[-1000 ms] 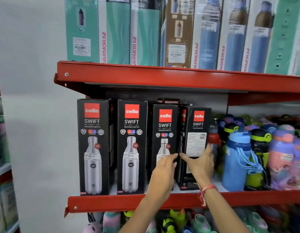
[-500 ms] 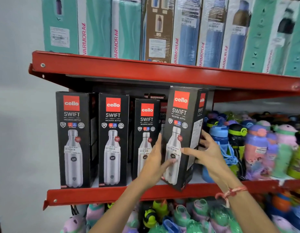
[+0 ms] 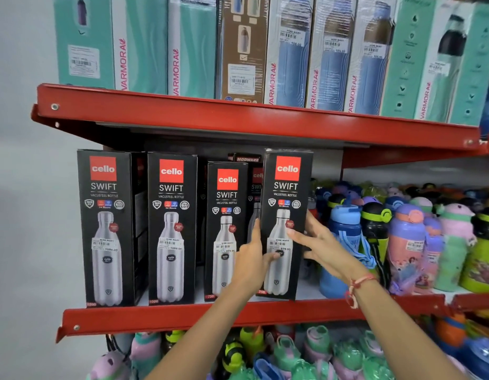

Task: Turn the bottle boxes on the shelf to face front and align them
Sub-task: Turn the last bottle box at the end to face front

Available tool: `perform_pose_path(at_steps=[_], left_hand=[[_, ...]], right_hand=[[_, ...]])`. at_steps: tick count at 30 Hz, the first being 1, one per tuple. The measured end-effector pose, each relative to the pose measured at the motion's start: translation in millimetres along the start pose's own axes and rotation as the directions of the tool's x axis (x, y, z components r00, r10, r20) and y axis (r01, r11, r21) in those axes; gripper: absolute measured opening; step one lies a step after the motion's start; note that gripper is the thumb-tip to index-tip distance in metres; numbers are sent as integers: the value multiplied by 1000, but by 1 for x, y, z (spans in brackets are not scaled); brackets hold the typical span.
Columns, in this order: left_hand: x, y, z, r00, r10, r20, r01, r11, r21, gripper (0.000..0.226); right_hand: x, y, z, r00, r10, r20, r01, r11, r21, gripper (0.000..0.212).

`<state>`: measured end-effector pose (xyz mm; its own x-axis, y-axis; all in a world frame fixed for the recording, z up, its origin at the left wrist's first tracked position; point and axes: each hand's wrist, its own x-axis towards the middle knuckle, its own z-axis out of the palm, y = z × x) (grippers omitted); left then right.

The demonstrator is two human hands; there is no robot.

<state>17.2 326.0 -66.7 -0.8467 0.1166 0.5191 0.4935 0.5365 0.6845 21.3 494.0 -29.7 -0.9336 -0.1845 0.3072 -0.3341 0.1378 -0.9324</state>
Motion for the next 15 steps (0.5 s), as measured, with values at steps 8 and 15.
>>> perform_pose_path(at_steps=[8,15], left_hand=[[10,-21,10,998,-63,21,62,995,75,80],[17,-37,21,999,-39,-11,40,994,104,78]], right_hand=[[28,30,13,997,74,7,-74,996,49,73],[37,52,10,998,40,-39,-39,999,23,72]])
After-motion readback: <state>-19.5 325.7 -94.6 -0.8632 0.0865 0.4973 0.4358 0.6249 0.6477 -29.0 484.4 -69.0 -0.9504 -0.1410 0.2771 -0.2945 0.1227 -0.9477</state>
